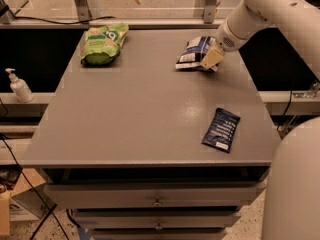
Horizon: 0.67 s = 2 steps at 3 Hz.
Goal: Move blue chip bag near green rice chip bag
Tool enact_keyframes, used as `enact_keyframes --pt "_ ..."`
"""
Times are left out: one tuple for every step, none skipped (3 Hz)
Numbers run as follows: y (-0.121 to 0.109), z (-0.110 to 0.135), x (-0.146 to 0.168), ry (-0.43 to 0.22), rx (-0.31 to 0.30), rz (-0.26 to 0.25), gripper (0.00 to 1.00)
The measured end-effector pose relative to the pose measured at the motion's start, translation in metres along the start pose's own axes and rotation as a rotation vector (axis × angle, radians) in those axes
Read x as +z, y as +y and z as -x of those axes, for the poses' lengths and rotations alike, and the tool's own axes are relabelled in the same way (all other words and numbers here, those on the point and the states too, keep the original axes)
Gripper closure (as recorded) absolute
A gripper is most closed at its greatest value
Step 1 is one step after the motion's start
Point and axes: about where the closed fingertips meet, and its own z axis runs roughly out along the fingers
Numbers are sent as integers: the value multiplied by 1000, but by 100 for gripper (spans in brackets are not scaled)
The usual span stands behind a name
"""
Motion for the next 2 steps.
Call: enact_keyframes --pt "4 12 -19 -21 -55 -24 86" --pt "13 45 -52 -70 -167 -65 100"
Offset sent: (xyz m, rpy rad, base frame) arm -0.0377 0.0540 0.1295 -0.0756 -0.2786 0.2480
